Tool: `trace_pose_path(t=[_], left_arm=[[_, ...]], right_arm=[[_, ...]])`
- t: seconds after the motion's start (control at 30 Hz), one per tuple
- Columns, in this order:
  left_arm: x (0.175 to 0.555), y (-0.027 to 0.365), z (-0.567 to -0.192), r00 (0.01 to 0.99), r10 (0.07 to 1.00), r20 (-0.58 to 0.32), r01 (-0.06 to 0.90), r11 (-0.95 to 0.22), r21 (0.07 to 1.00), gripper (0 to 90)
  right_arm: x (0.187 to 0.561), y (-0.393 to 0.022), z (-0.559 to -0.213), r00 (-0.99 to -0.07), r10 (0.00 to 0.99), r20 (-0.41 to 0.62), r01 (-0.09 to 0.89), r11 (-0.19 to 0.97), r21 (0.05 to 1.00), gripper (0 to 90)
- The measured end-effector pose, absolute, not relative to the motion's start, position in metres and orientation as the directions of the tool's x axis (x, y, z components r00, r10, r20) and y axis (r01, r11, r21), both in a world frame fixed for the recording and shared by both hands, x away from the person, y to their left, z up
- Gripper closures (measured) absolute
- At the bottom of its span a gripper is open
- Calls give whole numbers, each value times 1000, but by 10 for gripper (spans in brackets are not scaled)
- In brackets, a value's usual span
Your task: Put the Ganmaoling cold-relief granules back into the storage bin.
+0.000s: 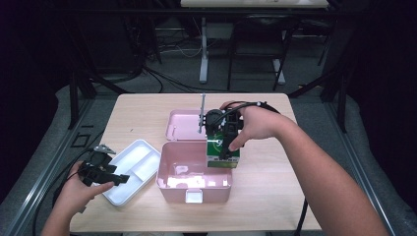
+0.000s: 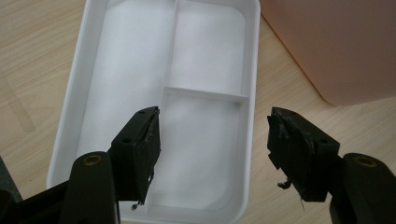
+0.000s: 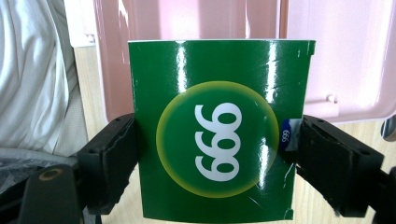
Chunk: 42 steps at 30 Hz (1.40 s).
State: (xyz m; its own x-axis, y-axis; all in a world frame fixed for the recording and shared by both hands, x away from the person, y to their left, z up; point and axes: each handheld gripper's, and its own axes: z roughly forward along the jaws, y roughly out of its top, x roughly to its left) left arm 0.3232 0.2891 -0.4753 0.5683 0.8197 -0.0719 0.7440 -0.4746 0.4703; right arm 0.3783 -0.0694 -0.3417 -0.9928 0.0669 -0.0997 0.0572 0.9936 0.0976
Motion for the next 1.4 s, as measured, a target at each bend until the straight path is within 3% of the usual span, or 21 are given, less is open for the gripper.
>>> trace_pose_path(t=[1.4], left_arm=[[324, 288, -476, 572, 818, -70, 744, -480, 465, 349]], right_arm=[[382, -47, -397, -996, 49, -73, 45, 998, 51, 160]])
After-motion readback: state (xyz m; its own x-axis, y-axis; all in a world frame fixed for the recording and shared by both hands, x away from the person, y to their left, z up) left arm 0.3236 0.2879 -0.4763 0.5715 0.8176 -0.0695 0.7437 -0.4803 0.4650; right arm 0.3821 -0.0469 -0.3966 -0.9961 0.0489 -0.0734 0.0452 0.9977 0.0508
